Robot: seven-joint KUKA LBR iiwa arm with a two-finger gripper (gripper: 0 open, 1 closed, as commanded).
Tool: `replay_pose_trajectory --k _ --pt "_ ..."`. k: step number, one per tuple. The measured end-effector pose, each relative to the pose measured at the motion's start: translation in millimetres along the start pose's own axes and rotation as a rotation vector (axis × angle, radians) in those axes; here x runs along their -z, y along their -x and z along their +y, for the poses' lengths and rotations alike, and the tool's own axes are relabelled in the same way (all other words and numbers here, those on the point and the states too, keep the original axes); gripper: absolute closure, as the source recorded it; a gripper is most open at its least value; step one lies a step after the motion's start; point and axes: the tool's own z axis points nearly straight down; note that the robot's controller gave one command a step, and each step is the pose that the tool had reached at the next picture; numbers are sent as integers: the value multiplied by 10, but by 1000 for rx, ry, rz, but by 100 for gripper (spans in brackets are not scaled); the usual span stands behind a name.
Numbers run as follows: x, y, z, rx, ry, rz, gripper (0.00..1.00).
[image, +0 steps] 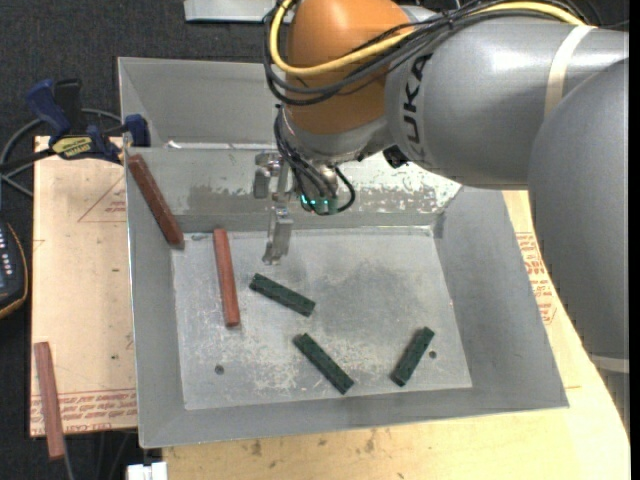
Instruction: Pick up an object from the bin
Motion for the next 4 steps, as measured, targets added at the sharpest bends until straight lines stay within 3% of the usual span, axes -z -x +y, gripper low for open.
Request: replay_pose_trajectory --k 1,2,3,4 --pt "-1592 -355 -471 -159 -1 0 0" --pt "-1236 -401 -567 -239 2 -10 0" --pt "-1254 -525 -550 -312 1 -5 0" --pt "-1556 -452 -551 -444 2 -5 0"
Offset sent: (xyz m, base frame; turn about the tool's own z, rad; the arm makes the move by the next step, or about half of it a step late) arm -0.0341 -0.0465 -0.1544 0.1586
